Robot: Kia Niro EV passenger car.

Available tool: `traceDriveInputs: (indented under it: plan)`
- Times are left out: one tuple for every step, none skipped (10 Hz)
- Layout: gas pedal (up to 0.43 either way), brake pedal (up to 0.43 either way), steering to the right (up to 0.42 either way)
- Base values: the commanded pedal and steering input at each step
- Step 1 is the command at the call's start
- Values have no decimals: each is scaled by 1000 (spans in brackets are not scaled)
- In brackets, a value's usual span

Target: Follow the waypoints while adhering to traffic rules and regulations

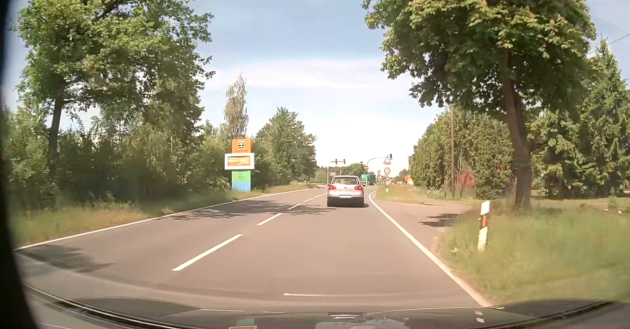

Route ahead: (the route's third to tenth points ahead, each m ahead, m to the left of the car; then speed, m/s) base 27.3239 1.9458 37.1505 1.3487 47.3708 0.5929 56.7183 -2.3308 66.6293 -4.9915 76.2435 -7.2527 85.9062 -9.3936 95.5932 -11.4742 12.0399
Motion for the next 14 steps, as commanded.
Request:
traceDriveInputs:
  plan:
    - [130,0,12]
    - [130,0,12]
    - [130,0,12]
    - [130,0,11]
    - [130,0,10]
    - [130,0,10]
    - [130,0,10]
    - [130,0,10]
    - [130,0,10]
    - [130,0,10]
    - [130,0,10]
    - [130,0,10]
    - [118,0,10]
    - [110,0,10]
